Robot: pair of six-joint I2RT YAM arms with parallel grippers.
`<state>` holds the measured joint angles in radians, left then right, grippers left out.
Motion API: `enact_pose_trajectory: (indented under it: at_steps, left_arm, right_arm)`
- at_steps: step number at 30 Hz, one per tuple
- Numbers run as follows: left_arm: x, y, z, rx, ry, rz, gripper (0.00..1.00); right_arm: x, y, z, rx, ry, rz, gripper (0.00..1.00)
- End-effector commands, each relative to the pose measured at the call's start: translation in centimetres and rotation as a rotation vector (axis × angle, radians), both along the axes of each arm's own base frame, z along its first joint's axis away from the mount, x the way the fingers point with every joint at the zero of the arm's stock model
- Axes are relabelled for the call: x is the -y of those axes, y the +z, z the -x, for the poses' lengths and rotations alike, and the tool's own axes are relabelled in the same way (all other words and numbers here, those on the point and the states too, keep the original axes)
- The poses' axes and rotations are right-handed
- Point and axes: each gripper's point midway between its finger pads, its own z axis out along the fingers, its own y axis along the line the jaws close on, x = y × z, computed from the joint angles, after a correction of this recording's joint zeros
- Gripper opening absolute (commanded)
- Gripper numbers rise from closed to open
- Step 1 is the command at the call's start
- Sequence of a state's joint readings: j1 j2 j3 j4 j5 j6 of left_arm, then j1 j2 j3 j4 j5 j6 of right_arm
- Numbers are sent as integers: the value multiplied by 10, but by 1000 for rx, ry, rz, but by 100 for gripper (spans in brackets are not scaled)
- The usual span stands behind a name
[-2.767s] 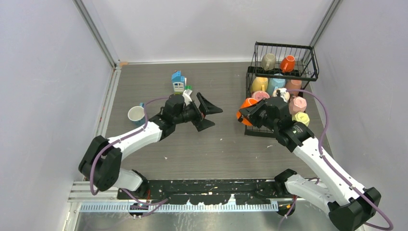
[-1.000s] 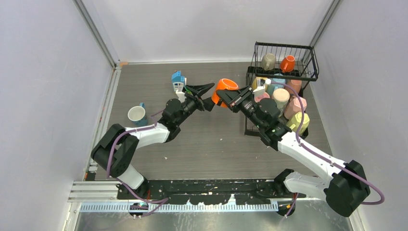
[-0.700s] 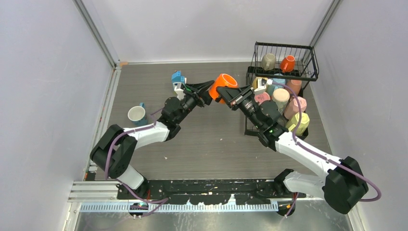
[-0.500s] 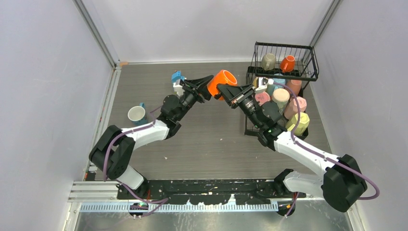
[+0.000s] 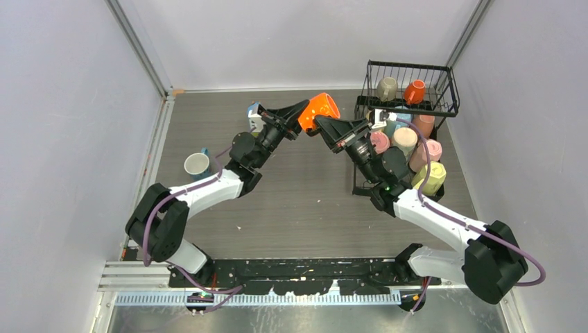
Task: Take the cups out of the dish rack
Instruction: Place the cup at the center of the board.
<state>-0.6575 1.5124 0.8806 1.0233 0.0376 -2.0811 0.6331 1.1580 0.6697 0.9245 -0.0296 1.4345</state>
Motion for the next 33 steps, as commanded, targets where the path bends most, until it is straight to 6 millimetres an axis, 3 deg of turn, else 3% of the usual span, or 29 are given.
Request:
enact_pose_trajectory:
  at_steps: [1,5,7,9,14,19,28,33]
  left_arm:
    - [-31,85,33,172,4,194,0]
    - [-40,97,33,195,51,210,0]
    - [-41,101,35,208,58,211,0]
    - [-42,104,35,219,67,208,0]
    - [-41,106,33,236,85,164,0]
    - [-36,96,35,258,72,24,0]
    - [-42,36,30,216,58,-363,0]
    - [-48,-6,40,227,25,-734,0]
  right_arm:
    - [-3,4,5,36,5,43,16]
    - [1,1,7,25,-23,83,69]
    - [4,-1,7,19,-39,111,84]
    - [6,-1,8,14,-50,131,92]
    - [9,-10,9,-22,-70,204,99]
    - [17,-30,17,-74,-87,316,100]
    - [60,-40,36,-120,-220,466,100]
    - [80,-53,41,-186,-279,610,100]
